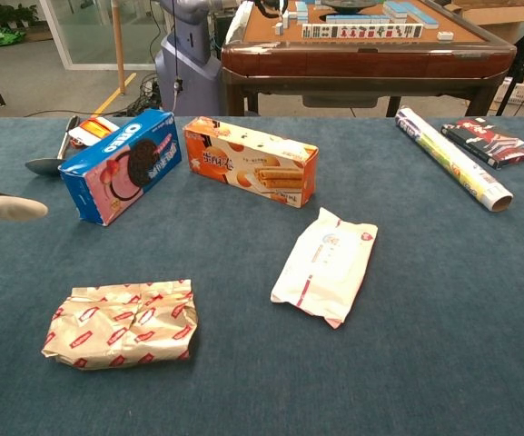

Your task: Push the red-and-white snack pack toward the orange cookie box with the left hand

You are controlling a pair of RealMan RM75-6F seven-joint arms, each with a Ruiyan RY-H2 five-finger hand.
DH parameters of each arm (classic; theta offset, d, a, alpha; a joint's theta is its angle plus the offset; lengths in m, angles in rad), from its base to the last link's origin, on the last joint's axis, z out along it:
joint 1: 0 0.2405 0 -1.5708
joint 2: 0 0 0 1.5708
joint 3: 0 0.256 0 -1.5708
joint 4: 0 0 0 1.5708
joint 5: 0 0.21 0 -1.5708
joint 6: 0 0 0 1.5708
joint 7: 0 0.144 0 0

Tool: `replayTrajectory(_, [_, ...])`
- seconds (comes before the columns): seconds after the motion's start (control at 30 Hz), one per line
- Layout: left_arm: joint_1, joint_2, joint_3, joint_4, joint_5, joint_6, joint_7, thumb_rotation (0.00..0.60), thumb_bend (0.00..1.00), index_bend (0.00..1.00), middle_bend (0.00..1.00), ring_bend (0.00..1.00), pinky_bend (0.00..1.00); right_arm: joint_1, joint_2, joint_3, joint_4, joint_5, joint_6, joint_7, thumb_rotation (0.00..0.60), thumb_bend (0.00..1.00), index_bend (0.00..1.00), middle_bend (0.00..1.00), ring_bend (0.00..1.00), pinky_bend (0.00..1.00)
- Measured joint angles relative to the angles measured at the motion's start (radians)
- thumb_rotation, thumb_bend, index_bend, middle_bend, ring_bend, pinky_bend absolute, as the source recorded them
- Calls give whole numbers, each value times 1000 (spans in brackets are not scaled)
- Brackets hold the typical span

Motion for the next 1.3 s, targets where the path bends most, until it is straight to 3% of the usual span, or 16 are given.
replayTrajectory(0.3, [-43, -82, -5, -37, -20, -90, 86, 600, 0, 0, 0, 0, 95, -11, 10, 2, 0, 1, 16, 22, 600, 75, 348, 249, 230, 290])
replayTrajectory(0.57, [-58, -162, -29, -7, -63, -113, 163, 600, 0, 0, 0, 0, 89, -16, 16, 6, 1, -1, 25, 38, 600, 76, 348, 249, 230, 290])
replayTrajectory(0.9, [-77, -223, -57, 34, -166, -164, 299, 600, 0, 0, 0, 0, 49, -23, 22, 8, 4, -4, 37, 55, 600, 76, 348, 249, 230, 290])
replayTrajectory(1.3, [-120, -269, -88, 48, -278, -218, 363, 600, 0, 0, 0, 0, 45, -27, 26, 8, 7, -8, 43, 69, 600, 76, 348, 249, 231, 311])
